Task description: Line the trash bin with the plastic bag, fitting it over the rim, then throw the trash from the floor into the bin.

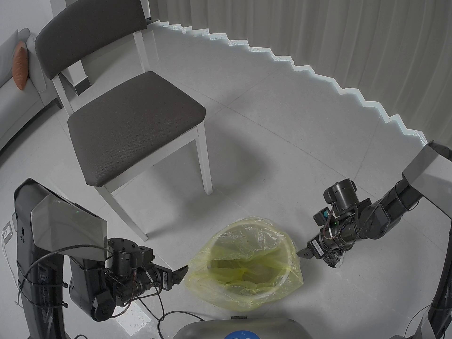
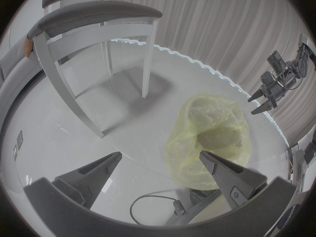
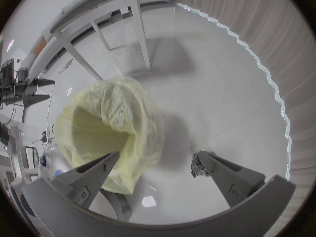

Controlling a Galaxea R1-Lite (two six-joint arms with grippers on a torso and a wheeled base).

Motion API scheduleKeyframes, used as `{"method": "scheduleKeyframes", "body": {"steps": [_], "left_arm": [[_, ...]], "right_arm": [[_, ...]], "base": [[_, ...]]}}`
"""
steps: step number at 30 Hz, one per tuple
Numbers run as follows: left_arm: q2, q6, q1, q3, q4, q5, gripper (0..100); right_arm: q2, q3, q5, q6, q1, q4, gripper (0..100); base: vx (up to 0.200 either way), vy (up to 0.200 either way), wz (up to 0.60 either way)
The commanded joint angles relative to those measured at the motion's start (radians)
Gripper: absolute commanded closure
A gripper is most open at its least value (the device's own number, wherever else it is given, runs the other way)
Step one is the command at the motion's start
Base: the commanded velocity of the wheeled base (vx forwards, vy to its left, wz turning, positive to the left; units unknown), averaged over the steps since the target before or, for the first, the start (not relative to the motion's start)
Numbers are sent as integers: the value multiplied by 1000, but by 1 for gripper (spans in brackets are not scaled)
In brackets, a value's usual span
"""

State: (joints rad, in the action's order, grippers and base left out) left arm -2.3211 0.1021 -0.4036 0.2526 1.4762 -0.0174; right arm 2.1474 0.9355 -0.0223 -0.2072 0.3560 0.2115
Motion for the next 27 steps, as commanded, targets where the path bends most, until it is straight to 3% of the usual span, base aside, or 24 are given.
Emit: {"method": "scheduleKeyframes", "body": {"steps": [1, 12, 27], "left_arm": [[34, 2, -9, 16, 3, 7, 0], [39, 10, -27, 10, 10, 11, 0], [34, 25, -23, 5, 12, 11, 0]], "right_arm": [[40, 91, 5, 35, 32, 11, 0], [164, 238, 7, 54, 87, 12, 0], [226, 335, 7, 51, 11, 0, 0]], "base": [[0, 0, 0], [0, 0, 0], [0, 0, 0]]}}
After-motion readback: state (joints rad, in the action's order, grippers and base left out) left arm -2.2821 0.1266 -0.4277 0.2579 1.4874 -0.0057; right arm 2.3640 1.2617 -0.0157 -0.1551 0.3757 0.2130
